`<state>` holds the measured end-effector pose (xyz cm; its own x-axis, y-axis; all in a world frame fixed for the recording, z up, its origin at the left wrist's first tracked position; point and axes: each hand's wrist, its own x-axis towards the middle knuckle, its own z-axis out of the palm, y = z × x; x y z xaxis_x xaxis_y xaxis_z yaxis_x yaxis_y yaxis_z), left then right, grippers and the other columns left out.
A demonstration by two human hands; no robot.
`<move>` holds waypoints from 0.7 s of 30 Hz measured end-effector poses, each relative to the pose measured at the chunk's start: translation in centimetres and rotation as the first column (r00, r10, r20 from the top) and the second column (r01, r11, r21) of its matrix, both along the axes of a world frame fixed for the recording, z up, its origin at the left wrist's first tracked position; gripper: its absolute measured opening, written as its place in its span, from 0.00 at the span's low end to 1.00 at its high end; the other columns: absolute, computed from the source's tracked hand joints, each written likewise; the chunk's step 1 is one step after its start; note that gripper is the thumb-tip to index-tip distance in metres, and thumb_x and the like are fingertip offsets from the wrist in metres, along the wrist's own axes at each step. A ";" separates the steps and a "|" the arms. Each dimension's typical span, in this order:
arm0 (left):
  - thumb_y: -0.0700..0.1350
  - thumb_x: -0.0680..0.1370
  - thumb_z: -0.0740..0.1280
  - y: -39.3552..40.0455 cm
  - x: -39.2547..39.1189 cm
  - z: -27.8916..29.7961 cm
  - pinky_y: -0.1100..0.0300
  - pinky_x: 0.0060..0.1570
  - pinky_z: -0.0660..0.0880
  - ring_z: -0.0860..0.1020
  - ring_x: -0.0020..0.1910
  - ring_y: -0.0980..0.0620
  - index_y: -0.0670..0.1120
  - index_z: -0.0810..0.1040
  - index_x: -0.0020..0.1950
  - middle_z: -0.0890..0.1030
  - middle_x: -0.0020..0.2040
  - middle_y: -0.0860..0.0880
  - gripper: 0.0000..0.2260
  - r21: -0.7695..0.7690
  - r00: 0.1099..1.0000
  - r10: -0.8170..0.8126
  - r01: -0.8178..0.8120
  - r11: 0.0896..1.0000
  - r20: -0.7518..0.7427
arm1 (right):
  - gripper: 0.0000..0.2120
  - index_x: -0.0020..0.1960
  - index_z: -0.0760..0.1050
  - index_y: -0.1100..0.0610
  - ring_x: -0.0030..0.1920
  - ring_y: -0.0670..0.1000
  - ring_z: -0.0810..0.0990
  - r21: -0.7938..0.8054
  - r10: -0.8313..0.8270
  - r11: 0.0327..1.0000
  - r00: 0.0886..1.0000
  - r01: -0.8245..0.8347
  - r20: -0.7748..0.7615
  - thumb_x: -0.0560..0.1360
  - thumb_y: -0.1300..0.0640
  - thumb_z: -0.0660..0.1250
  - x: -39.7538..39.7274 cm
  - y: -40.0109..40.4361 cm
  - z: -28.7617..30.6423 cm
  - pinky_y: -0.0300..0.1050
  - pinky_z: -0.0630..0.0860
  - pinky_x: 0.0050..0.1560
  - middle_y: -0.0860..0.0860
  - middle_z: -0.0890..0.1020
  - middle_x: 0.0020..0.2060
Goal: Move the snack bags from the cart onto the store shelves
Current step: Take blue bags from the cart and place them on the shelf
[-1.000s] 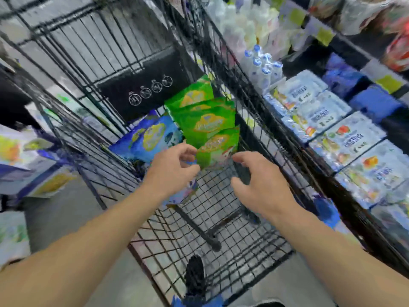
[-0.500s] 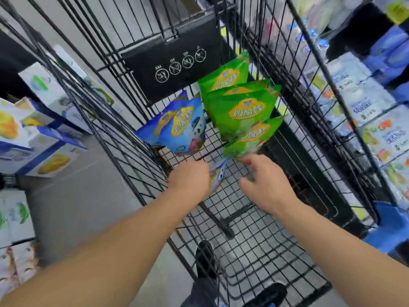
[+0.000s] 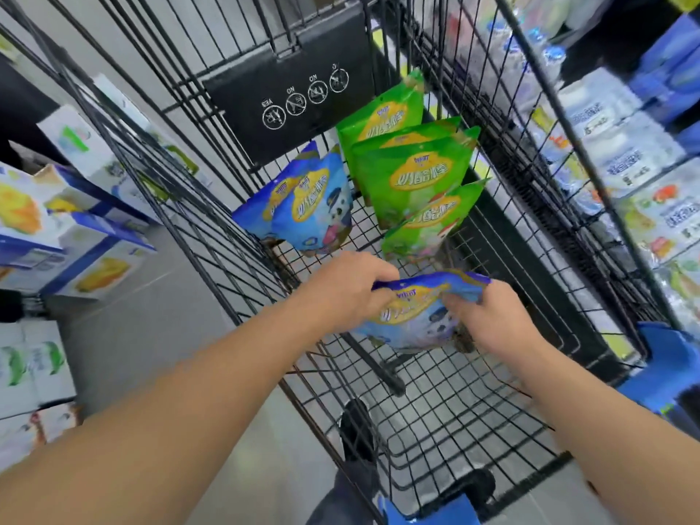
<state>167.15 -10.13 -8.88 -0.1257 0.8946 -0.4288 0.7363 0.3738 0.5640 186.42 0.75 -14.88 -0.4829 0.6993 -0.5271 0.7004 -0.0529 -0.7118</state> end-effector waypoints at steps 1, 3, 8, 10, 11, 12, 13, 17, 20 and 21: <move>0.45 0.77 0.68 0.1 0.0 0.1 0.56 0.36 0.66 0.73 0.35 0.53 0.46 0.79 0.41 0.77 0.33 0.50 0.06 0.044 0.998 0.056 -0.056 0.997 0.001 | 0.03 0.48 0.82 0.57 0.45 0.48 0.84 -0.022 -0.016 1.000 0.999 0.016 -0.032 0.76 0.59 0.70 0.2 0.1 0.4 0.41 0.77 0.45 0.50 0.85 0.43; 0.47 0.74 0.72 0.3 -0.3 -0.1 0.60 0.36 0.68 0.74 0.35 0.58 0.51 0.79 0.40 0.78 0.34 0.53 0.04 0.108 0.967 0.252 -0.255 0.961 0.040 | 0.06 0.42 0.80 0.58 0.35 0.42 0.80 -0.016 -0.059 0.998 0.994 0.058 -0.097 0.77 0.60 0.68 0.5 0.0 1.4 0.40 0.76 0.40 0.48 0.83 0.35; 0.37 0.71 0.76 0.9 0.4 -0.4 0.59 0.46 0.78 0.83 0.47 0.52 0.51 0.77 0.55 0.83 0.50 0.50 0.16 -0.042 0.594 0.579 -0.677 0.735 0.559 | 0.10 0.40 0.81 0.56 0.42 0.55 0.84 -0.166 -0.337 0.940 0.894 0.299 -0.295 0.73 0.50 0.69 1.8 1.1 4.1 0.61 0.80 0.46 0.57 0.86 0.42; 0.34 0.74 0.71 1.5 2.3 -0.2 0.64 0.43 0.76 0.82 0.45 0.57 0.49 0.78 0.55 0.83 0.49 0.51 0.14 -0.091 0.547 0.555 -0.656 0.749 0.626 | 0.08 0.40 0.82 0.54 0.40 0.52 0.84 -0.250 -0.432 0.899 0.815 0.358 -0.387 0.77 0.56 0.67 2.8 2.0 5.5 0.55 0.81 0.40 0.54 0.86 0.40; 0.33 0.75 0.70 2.1 3.6 0.1 0.65 0.43 0.77 0.81 0.43 0.59 0.47 0.79 0.55 0.84 0.48 0.52 0.13 -0.082 0.548 0.526 -0.638 0.765 0.650 | 0.09 0.43 0.81 0.54 0.39 0.50 0.84 -0.310 -0.482 0.872 0.769 0.377 -0.420 0.79 0.59 0.65 3.5 2.6 6.2 0.50 0.81 0.37 0.51 0.86 0.39; 0.32 0.76 0.68 2.5 4.4 0.2 0.64 0.45 0.78 0.81 0.42 0.59 0.46 0.80 0.54 0.84 0.46 0.53 0.12 -0.071 0.542 0.504 -0.631 0.772 0.672 | 0.08 0.47 0.80 0.55 0.38 0.49 0.85 -0.366 -0.526 0.844 0.733 0.391 -0.432 0.80 0.61 0.63 3.8 3.0 7.0 0.46 0.81 0.35 0.49 0.85 0.39; 0.33 0.76 0.67 3.1 5.5 0.5 0.60 0.48 0.79 0.81 0.42 0.57 0.46 0.81 0.52 0.85 0.43 0.55 0.10 -0.064 0.534 0.485 -0.625 0.778 0.693 | 0.08 0.49 0.79 0.56 0.38 0.49 0.85 -0.395 -0.561 0.822 0.703 0.410 -0.437 0.81 0.62 0.62 4.4 3.5 7.7 0.45 0.81 0.35 0.49 0.85 0.40; 0.38 0.80 0.65 6.0 9.8 2.8 0.61 0.41 0.77 0.79 0.36 0.59 0.49 0.82 0.44 0.84 0.38 0.57 0.09 -0.009 0.612 0.402 -0.542 0.840 0.680 | 0.07 0.48 0.80 0.55 0.44 0.51 0.84 -0.368 -0.624 0.782 0.619 0.504 -0.477 0.80 0.61 0.64 9.3 5.9 10.2 0.53 0.80 0.50 0.50 0.86 0.43; 0.43 0.80 0.66 8.0 13.4 4.0 0.63 0.32 0.71 0.76 0.30 0.59 0.50 0.84 0.40 0.84 0.36 0.56 0.11 0.017 0.636 0.399 -0.544 0.839 0.661 | 0.06 0.51 0.80 0.57 0.46 0.53 0.84 -0.391 -0.679 0.729 0.523 0.562 -0.514 0.79 0.62 0.64 13.4 7.1 11.7 0.53 0.80 0.50 0.52 0.86 0.46; 0.42 0.80 0.65 8.8 15.2 4.6 0.64 0.30 0.70 0.75 0.27 0.60 0.50 0.84 0.40 0.83 0.34 0.56 0.12 0.003 0.628 0.402 -0.541 0.841 0.667 | 0.06 0.51 0.80 0.57 0.47 0.53 0.84 -0.383 -0.691 0.713 0.496 0.587 -0.526 0.79 0.62 0.65 15.2 7.5 12.2 0.52 0.81 0.50 0.52 0.86 0.47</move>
<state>182.33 -1.34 -4.28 -0.3233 0.8574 -0.4004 -0.0553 0.4053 0.9125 201.65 8.24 -2.65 -0.1660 0.8949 -0.4142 -0.1386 -0.4370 -0.8887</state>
